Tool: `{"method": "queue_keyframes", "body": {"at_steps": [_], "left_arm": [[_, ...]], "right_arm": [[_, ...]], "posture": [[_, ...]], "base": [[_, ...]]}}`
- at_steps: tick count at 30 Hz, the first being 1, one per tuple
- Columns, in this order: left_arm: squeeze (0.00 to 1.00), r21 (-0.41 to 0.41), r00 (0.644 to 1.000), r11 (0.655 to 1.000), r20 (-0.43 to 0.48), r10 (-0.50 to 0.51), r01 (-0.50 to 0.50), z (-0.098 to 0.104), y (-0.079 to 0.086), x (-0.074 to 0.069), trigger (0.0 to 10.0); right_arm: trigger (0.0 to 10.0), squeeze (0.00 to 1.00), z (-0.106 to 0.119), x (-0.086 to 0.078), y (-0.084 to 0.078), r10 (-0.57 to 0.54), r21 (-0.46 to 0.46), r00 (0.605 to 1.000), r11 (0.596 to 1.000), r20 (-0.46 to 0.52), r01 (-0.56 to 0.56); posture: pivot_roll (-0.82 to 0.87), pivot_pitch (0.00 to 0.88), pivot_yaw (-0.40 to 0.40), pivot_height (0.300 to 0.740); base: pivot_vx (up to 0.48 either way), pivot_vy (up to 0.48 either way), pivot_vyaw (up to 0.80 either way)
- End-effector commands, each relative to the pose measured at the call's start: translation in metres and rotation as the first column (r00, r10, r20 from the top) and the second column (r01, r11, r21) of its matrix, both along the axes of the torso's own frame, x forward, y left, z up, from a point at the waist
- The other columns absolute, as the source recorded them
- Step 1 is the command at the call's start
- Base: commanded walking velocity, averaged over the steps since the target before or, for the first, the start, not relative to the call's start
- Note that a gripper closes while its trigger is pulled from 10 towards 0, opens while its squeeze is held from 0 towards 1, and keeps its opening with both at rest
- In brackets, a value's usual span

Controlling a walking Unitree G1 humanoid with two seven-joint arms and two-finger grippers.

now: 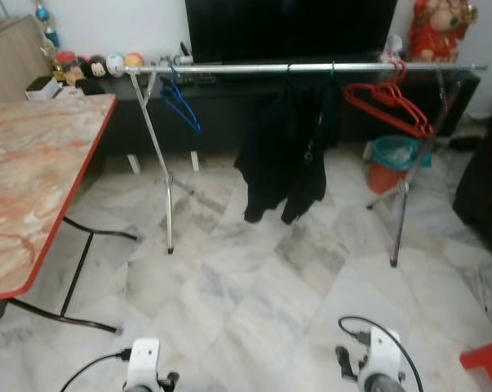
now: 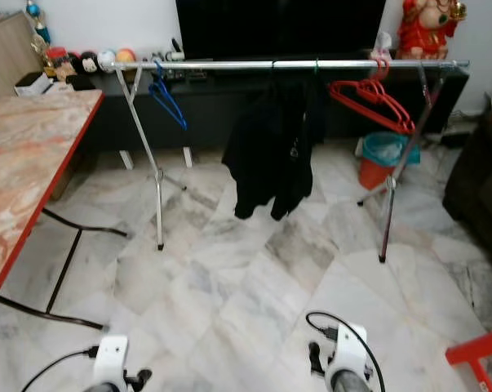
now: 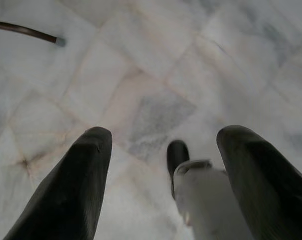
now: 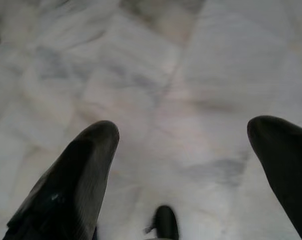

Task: Hang hanger

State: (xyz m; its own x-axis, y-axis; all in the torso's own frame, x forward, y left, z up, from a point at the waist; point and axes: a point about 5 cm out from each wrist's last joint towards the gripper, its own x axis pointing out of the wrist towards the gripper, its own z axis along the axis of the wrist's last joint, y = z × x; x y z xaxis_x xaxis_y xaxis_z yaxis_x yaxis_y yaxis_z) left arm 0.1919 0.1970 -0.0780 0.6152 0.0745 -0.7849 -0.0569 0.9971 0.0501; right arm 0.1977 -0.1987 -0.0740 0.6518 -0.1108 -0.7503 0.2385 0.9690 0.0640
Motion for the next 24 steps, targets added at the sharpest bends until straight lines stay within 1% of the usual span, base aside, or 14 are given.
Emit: {"method": "queue_keyframes", "body": {"at_steps": [1, 12, 24], "left_arm": [[0.0, 0.001, 1.0, 1.0, -0.001, 0.027, -0.027, 0.0, 0.0035, -0.0009, 10.0], [0.0, -0.01, 1.0, 1.0, -0.005, 0.022, -0.022, -0.0002, 0.0005, -0.0002, 10.0], [0.0, -0.008, 1.0, 1.0, -0.003, 0.024, -0.024, 0.0004, 0.0021, 0.0007, 10.0]], "right_arm": [[10.0, 0.0, 0.0, 0.0018, 0.0054, 0.018, 0.01, 1.0, 1.0, -0.003, -0.018], [10.0, 0.0, 0.0004, 0.0023, 0.0026, 0.032, -0.002, 0.999, 0.999, -0.012, -0.032], [10.0, 0.0, 0.0004, 0.0031, 0.0046, 0.027, 0.008, 1.0, 1.0, -0.012, -0.027]], "posture": [[-0.03, 0.0, 0.013, 0.74], [-0.05, 0.0, 0.007, 0.74], [-0.05, 0.0, 0.015, 0.74]], "base": [[0.356, 0.0, 0.0], [0.357, 0.0, 0.0], [0.357, 0.0, 0.0]]}}
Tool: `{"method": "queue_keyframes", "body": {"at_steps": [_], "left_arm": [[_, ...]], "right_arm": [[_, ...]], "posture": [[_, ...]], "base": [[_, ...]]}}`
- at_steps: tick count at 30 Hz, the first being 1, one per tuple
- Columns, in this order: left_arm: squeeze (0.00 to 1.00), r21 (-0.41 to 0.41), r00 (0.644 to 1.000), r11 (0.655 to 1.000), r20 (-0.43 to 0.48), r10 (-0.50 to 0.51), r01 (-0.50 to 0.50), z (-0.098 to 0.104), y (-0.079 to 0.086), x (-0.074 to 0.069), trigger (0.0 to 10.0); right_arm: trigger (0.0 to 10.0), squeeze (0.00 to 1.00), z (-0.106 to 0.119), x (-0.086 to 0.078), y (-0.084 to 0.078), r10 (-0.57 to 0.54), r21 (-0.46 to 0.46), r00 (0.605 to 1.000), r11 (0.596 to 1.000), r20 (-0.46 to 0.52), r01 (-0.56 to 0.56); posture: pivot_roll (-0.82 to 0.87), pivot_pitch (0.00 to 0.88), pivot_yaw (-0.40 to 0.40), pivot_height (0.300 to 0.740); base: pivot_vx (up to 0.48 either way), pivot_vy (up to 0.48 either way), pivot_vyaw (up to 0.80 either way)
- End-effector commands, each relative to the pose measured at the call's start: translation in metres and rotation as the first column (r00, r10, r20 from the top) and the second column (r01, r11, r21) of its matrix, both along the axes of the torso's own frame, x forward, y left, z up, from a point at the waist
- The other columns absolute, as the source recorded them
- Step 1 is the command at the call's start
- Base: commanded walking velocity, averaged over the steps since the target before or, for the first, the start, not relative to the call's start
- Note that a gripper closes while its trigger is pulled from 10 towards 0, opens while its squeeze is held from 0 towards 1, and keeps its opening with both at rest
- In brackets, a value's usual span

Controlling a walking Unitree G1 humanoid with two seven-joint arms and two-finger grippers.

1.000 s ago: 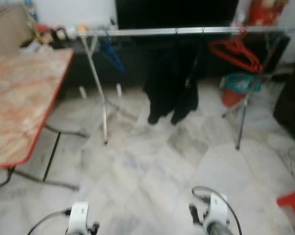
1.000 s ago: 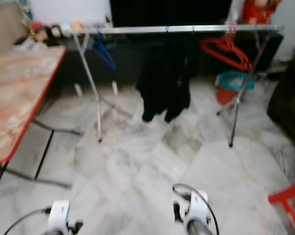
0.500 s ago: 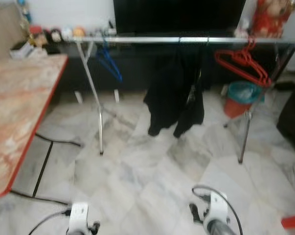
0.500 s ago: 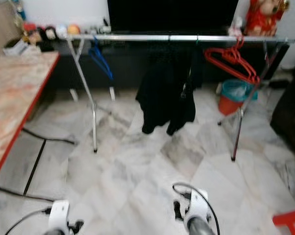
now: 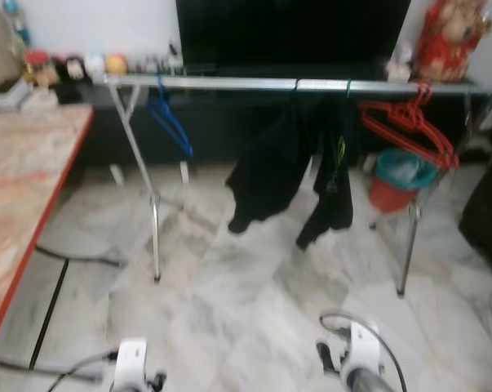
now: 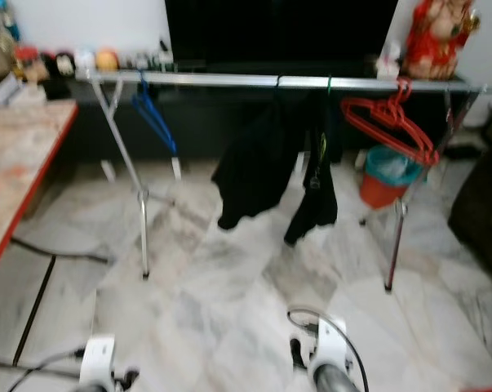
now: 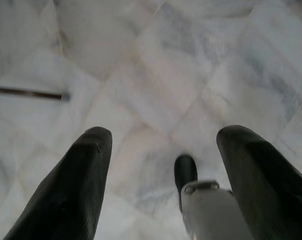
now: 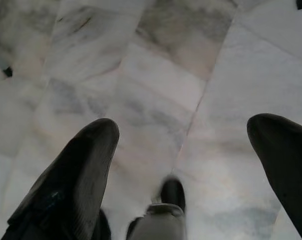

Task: Hang hanger

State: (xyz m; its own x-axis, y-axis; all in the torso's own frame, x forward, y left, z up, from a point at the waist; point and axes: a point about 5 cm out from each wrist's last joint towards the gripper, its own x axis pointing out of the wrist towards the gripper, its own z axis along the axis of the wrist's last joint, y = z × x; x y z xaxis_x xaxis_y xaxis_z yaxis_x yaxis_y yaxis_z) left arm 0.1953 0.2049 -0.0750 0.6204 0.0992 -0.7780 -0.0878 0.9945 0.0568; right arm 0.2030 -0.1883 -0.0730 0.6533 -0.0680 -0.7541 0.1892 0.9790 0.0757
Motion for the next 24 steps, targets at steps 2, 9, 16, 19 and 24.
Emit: {"method": "queue_keyframes", "body": {"at_steps": [2, 9, 16, 19, 24], "left_arm": [[0.0, -0.015, 1.0, 1.0, -0.013, -0.009, 0.009, -0.0025, -0.0054, -0.0028, 10.0], [0.0, -0.012, 1.0, 1.0, -0.012, -0.011, 0.011, -0.0023, -0.0048, -0.0028, 10.0], [0.0, -0.012, 1.0, 1.0, -0.011, -0.008, 0.008, -0.0025, -0.0053, -0.0029, 10.0], [0.0, -0.013, 1.0, 1.0, -0.011, -0.007, 0.007, -0.0025, -0.0054, -0.003, 10.0], [0.0, -0.014, 1.0, 1.0, -0.012, -0.006, 0.005, -0.0028, -0.0058, -0.0034, 10.0]], "right_arm": [[10.0, 0.0, -0.0008, -0.0025, -0.0053, -0.028, -0.003, 1.0, 1.0, -0.01, 0.027], [10.0, 0.0, -0.0011, -0.0029, -0.0046, -0.037, 0.004, 0.999, 0.999, -0.01, 0.037], [10.0, 0.0, -0.0016, -0.0035, -0.0049, -0.039, 0.011, 0.999, 0.999, -0.017, 0.039], [10.0, 0.0, -0.0015, -0.0035, -0.0051, -0.034, 0.008, 0.999, 0.999, -0.017, 0.034], [10.0, 0.0, -0.0016, -0.0037, -0.0056, -0.027, 0.007, 0.999, 1.0, -0.018, 0.028]], "posture": [[-0.05, 0.0, 0.016, 0.74], [-0.05, 0.0, 0.018, 0.74], [-0.04, 0.0, 0.015, 0.74], [-0.04, 0.0, 0.014, 0.74], [-0.04, 0.0, 0.011, 0.74]], "base": [[0.36, 0.0, 0.0], [0.358, 0.0, 0.0], [0.358, 0.0, -0.44], [0.36, 0.0, -0.75], [0.359, 0.0, -0.73]]}}
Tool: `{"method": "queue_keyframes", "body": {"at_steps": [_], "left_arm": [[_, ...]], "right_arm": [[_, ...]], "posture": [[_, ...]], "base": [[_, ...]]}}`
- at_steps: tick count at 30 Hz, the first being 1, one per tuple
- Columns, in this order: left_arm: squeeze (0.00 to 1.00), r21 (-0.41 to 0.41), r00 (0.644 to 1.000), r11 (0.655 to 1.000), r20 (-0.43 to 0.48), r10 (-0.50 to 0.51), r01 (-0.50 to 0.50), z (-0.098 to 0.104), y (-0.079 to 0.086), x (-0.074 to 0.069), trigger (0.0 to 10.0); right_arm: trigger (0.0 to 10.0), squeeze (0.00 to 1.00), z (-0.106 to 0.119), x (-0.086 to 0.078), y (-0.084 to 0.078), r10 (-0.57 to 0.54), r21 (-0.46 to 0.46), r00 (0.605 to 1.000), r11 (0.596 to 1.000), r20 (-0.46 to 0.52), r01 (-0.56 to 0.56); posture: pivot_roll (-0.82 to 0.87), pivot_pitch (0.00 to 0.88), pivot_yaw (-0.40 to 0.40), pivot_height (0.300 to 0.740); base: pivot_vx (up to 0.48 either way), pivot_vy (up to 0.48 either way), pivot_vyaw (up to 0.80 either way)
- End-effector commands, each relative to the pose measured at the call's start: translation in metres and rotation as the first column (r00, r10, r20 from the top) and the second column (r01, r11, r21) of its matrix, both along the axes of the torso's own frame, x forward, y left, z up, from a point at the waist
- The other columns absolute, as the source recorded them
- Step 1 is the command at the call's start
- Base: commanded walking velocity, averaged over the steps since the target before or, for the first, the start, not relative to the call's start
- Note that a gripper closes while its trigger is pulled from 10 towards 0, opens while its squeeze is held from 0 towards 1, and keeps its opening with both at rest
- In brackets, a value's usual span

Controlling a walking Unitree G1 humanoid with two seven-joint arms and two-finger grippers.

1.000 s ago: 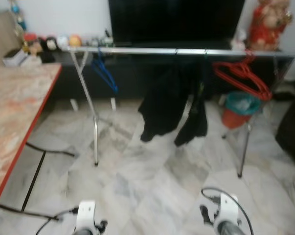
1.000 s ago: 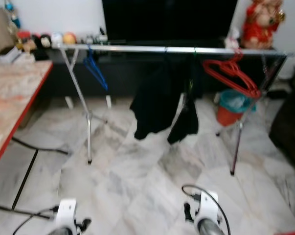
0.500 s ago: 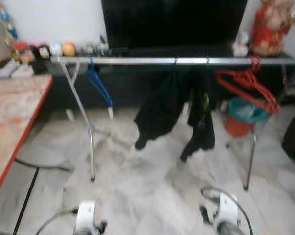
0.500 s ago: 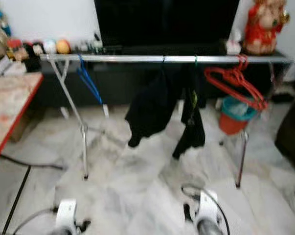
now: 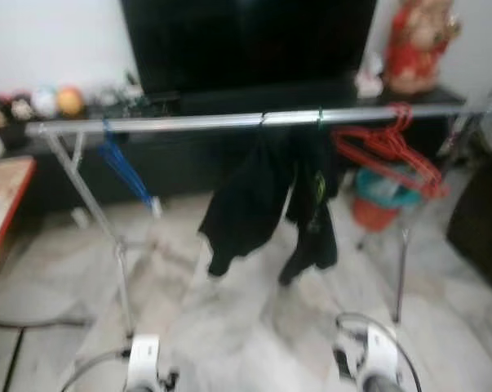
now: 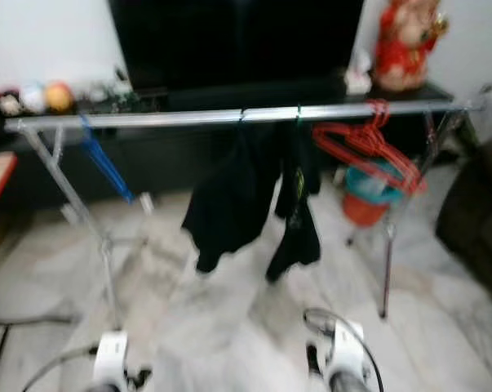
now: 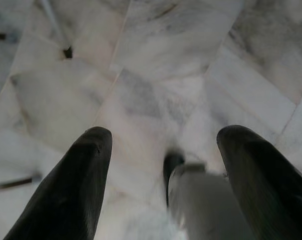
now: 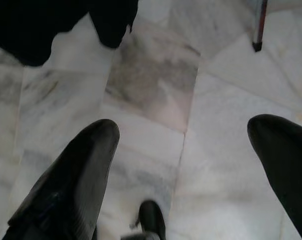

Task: Hang hanger

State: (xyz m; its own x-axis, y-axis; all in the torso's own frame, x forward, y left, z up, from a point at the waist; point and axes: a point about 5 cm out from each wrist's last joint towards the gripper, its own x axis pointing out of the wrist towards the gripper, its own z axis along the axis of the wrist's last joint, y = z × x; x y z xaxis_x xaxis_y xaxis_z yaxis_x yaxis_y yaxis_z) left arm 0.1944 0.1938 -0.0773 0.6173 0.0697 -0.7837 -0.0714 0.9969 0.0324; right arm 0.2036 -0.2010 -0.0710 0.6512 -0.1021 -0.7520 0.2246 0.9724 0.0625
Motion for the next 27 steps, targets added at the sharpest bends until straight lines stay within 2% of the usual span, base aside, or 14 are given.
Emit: {"method": "queue_keyframes", "body": {"at_steps": [1, 5, 14, 27], "left_arm": [[0.0, 0.011, 1.0, 1.0, -0.006, 0.011, -0.011, -0.0005, 0.0052, -0.0025, 10.0], [0.0, 0.011, 1.0, 1.0, -0.006, 0.012, -0.012, -0.0006, 0.0051, -0.0026, 10.0], [0.0, 0.016, 1.0, 1.0, -0.006, 0.01, -0.009, -0.0007, 0.006, -0.0031, 10.0], [0.0, 0.027, 1.0, 0.999, 0.006, -0.02, 0.019, 0.0004, 0.0066, -0.002, 10.0]], "right_arm": [[10.0, 0.0, -0.0037, -0.0044, 0.0071, 0.011, 0.021, 1.0, 1.0, -0.019, -0.01], [10.0, 0.0, -0.0037, -0.0044, 0.007, 0.013, 0.02, 1.0, 1.0, -0.02, -0.013], [10.0, 0.0, -0.0037, -0.0045, 0.0079, 0.015, 0.022, 1.0, 1.0, -0.013, -0.015], [10.0, 0.0, -0.004, -0.0051, 0.0088, 0.013, 0.025, 1.0, 1.0, -0.01, -0.013]], "posture": [[-0.04, 0.0, 0.01, 0.74], [-0.04, 0.0, 0.01, 0.74], [-0.04, 0.0, 0.014, 0.74], [-0.03, 0.0, 0.017, 0.74]], "base": [[0.356, 0.0, -0.7], [0.356, 0.0, -0.69], [0.325, 0.0, 0.0], [0.0, 0.0, 0.0]]}}
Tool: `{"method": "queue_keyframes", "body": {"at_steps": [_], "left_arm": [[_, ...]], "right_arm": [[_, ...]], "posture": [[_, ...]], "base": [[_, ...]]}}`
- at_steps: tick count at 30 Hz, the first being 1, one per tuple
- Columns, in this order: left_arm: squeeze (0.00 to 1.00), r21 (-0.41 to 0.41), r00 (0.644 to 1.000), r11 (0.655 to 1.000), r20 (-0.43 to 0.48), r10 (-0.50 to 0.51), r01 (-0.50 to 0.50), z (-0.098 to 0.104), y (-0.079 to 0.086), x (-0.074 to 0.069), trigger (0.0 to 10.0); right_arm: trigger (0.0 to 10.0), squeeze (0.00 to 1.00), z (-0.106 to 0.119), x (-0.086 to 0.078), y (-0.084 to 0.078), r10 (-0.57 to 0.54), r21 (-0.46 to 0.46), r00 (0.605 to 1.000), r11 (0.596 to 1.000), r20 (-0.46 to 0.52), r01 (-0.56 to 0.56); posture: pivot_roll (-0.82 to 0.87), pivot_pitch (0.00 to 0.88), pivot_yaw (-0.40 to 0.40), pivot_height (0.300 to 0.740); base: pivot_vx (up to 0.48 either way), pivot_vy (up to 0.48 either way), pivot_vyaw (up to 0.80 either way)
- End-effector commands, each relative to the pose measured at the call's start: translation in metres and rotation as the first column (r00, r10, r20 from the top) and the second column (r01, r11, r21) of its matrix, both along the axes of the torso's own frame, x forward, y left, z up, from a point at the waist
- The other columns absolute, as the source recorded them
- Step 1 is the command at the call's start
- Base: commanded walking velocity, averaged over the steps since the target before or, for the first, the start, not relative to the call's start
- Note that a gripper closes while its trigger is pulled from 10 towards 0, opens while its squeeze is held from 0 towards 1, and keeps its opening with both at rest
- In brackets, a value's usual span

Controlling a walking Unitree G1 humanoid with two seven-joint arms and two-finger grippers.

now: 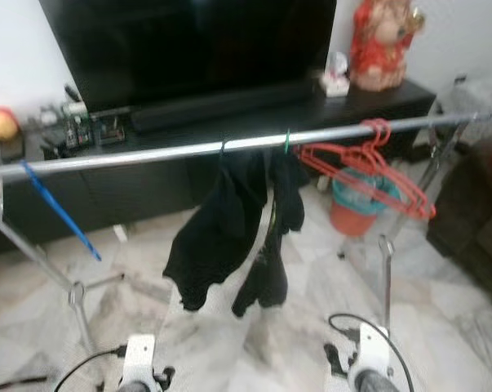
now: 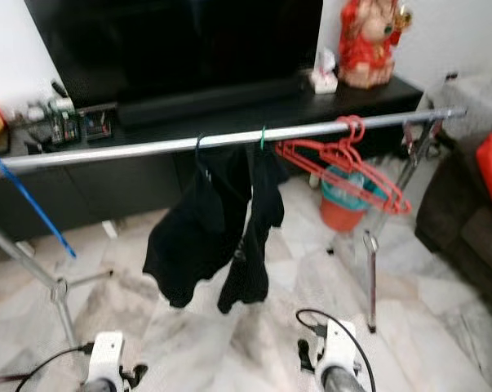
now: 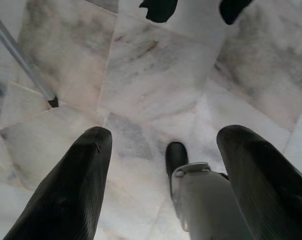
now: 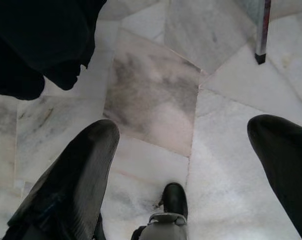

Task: Hang hanger

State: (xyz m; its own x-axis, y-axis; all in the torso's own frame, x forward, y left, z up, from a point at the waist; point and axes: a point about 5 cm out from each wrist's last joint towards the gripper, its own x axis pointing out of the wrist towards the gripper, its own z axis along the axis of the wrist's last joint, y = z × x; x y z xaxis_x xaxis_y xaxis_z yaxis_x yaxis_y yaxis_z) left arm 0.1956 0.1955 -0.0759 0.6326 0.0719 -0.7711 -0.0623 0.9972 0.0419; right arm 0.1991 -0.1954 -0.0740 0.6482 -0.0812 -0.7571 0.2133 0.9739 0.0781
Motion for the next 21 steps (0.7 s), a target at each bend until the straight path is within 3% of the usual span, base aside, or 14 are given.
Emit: {"method": "queue_keyframes", "body": {"at_steps": [1, 10, 13, 21], "left_arm": [[0.0, 0.016, 1.0, 1.0, -0.012, -0.007, 0.008, -0.001, 0.005, -0.0033, 10.0], [0.0, -0.004, 0.999, 1.0, -0.023, 0.025, -0.025, -0.0021, 0.005, -0.0048, 10.0], [0.0, -0.002, 0.999, 1.0, -0.022, 0.029, -0.029, -0.0021, 0.0052, -0.0049, 10.0], [0.0, -0.005, 0.999, 0.999, -0.025, 0.044, -0.044, -0.0023, 0.0054, -0.0053, 10.0]], "right_arm": [[10.0, 0.0, -0.0009, -0.0005, 0.0033, 0.001, 0.007, 1.0, 1.0, -0.004, -0.001], [10.0, 0.0, -0.0008, -0.0004, 0.0033, -0.007, 0.011, 1.0, 1.0, -0.003, 0.007], [10.0, 0.0, -0.0012, -0.0008, 0.0032, -0.007, 0.01, 1.0, 1.0, -0.01, 0.007], [10.0, 0.0, -0.0012, -0.0007, 0.0032, 0.001, 0.008, 1.0, 1.0, -0.015, 0.0]], "posture": [[-0.03, 0.0, 0.017, 0.74], [-0.03, 0.0, 0.017, 0.74], [-0.03, 0.0, 0.017, 0.74], [-0.03, 0.0, 0.015, 0.74]], "base": [[0.0, 0.0, 0.0], [0.0, 0.0, 0.0], [0.0, 0.394, 0.0], [0.0, 0.462, -0.66]]}}
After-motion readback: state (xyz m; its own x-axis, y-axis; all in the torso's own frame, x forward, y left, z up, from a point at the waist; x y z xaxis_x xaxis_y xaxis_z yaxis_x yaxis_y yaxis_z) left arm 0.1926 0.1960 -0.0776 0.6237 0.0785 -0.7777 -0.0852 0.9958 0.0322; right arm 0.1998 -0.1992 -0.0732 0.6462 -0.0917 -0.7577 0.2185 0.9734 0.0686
